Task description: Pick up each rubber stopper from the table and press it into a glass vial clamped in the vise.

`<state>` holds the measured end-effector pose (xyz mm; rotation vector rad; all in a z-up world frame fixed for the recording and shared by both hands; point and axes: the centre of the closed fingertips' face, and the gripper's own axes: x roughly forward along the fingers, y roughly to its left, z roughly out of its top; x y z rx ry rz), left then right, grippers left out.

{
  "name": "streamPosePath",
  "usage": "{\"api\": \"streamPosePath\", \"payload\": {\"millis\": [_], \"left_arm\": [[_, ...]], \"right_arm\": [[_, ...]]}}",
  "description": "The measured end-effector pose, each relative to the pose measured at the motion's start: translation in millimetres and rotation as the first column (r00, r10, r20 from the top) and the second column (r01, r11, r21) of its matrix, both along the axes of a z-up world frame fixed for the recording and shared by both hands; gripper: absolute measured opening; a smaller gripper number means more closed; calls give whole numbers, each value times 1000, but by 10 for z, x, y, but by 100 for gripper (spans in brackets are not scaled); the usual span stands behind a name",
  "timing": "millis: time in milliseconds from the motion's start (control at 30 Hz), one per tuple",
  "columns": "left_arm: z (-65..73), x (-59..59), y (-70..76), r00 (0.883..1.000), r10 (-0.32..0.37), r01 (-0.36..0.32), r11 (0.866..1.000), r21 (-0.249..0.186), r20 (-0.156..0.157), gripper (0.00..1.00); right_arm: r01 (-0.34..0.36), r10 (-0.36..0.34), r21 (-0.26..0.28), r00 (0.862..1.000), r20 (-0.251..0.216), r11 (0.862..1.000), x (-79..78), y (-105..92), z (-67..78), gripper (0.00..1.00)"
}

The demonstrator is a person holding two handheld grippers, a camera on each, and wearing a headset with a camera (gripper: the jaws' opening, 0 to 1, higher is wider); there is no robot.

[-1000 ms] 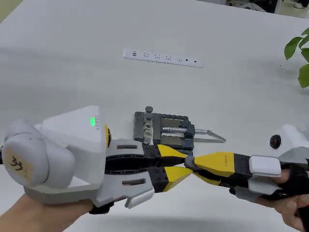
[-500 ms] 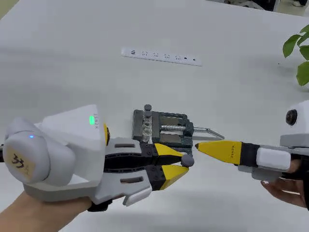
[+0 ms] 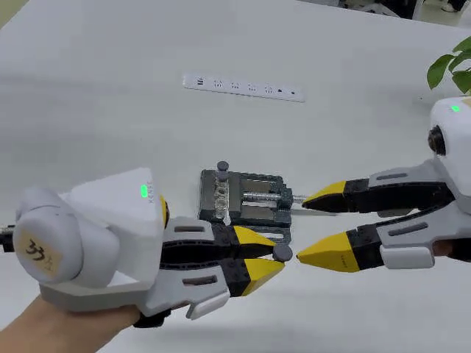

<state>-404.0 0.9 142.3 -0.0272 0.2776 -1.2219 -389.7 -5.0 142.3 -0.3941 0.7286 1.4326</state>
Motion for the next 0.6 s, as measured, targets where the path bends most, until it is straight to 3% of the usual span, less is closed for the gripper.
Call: {"api": "streamPosePath", "payload": {"millis": [33,100,200,233,300,367,500,600], "left_arm": [[-10,0,0,1000,-1,1,1000,3,-2,4],[-29,-2,-1,1000,-1,1,1000,9,-4,4],[-53,-16,-13,1000,-6,6,1000,18,-1,4],[-71,-19,-17,1000,-8,8,1000,27,-1,4],[-84,-22,-20,1000,-8,8,999,33,3,4],[-111,-22,-17,1000,-10,9,999,46,7,4],[-140,-24,-17,1000,-13,12,998,65,20,4],[-151,-20,-11,1000,-13,12,997,72,23,4]], "right_arm": [[-27,28,-24,999,37,999,11,-7,-21,36],[-78,82,-95,995,49,992,-57,-21,-77,34],[-139,153,-146,983,96,980,-97,20,-105,31],[-164,181,-175,980,86,971,-134,13,-117,28],[-175,192,-178,978,84,968,-148,30,-118,22],[-188,210,-186,972,102,964,-139,51,-113,22],[-232,259,-227,961,98,946,-178,101,-147,18],[-243,270,-239,958,91,940,-188,126,-180,17]]}}
